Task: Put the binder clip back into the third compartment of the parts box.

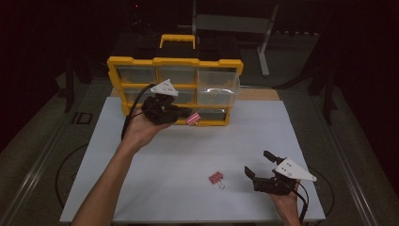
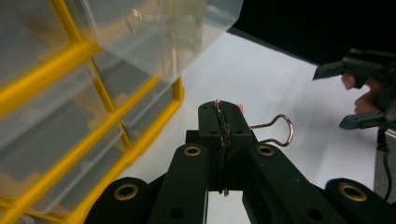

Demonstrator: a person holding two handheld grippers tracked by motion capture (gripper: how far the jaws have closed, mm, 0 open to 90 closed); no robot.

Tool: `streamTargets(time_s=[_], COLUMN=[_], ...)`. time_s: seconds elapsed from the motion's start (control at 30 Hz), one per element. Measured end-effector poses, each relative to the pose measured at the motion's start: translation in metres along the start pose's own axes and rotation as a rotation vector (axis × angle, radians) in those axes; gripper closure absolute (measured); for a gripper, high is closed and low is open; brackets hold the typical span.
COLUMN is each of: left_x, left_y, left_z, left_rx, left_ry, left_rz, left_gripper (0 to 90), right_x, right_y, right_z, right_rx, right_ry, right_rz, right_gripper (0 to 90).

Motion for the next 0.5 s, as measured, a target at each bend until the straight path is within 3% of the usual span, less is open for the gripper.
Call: streamTargets(time_s=[0.1,0.23,0.5], left_x=[-0.006,-0.024,-0.053], left_y=[-0.001,-0.002,-0.006], left_z=[0.007,0.024,0.049], left_rx=[0.003,0.056,0.072], left_ry=[0.008,0.036,0.065], left_rz=[-0.009,-0.023,-0.039], left_gripper=[89.8,89.8,89.8], right_x=[0.000,0.000,0.000], right_y=[0.000,0.000,0.000], right_z=[0.000,-0.001,0.000], right_rx=[0.000,-0.001,0.000], right_ry=[0.001,0.001,0.003], right_rz=[0.001,0.005,-0.006], right_gripper=[7.5,7.5,7.5])
Point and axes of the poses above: each handheld gripper's, and its own axes: z roughly backward along the jaws, x roughly out of its underside, y roughly to its right, the point moved 8 cm from there along -z, roughly forward along the jaws, and after that the axes turned 12 degrees about -y, right-handed, at the moved point
